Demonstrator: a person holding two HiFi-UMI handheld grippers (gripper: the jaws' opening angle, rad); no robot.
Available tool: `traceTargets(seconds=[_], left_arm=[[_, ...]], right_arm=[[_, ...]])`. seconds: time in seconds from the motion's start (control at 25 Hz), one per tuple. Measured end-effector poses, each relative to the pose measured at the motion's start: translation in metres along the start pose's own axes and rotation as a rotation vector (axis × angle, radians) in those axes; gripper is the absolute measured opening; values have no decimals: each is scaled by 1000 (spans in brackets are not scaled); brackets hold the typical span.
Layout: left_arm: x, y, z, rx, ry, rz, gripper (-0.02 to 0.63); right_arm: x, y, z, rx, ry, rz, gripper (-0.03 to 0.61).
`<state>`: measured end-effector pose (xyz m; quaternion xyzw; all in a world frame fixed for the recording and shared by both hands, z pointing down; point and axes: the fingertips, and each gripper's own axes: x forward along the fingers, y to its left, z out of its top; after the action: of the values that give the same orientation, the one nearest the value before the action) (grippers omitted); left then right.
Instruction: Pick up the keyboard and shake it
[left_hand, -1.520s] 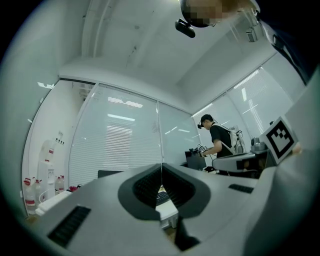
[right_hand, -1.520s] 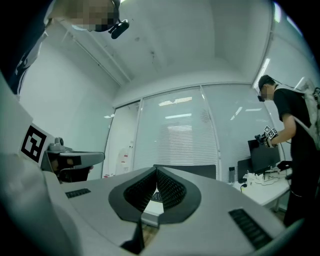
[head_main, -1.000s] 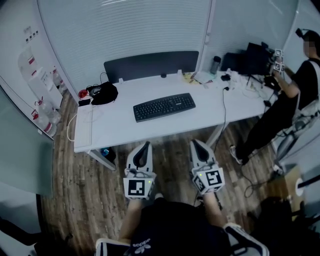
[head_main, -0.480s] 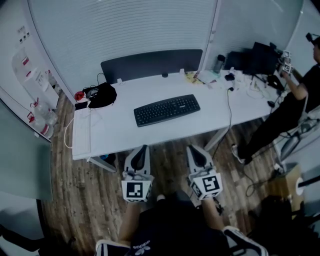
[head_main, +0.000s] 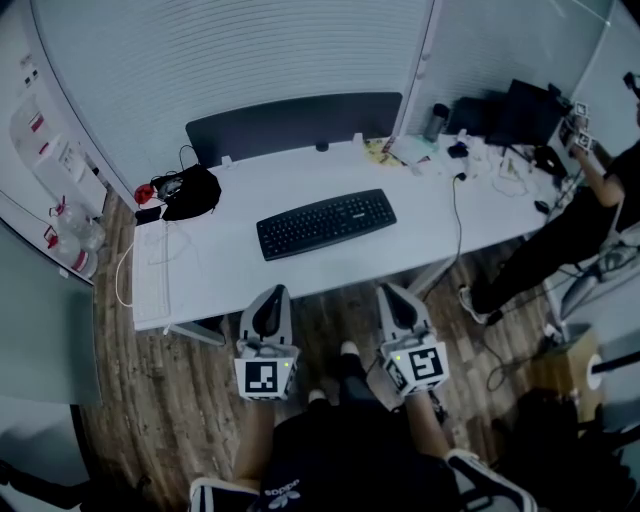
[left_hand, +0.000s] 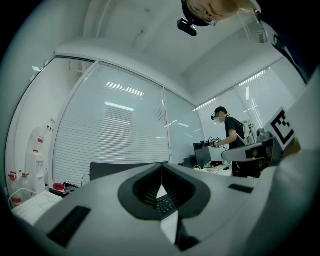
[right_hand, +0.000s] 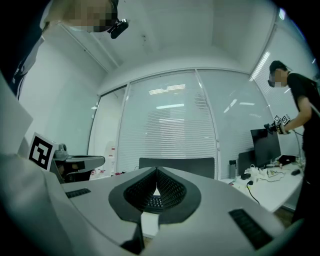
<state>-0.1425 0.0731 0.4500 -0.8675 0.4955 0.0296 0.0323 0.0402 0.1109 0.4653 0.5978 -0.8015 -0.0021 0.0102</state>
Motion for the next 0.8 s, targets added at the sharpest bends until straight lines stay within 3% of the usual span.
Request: traceTargets(seconds=[0.12,0.32,0.8], left_arm=[[24,3,-1,37,-12,3,6],[74,5,1,19,-16,40,6],[157,18,-15,31,-20,201,6]], right_arm=[[18,-23,0,13,-14,4,6],[59,-66,-1,-3,2,26,6],[137,-148,-7,-24,8,135,6]])
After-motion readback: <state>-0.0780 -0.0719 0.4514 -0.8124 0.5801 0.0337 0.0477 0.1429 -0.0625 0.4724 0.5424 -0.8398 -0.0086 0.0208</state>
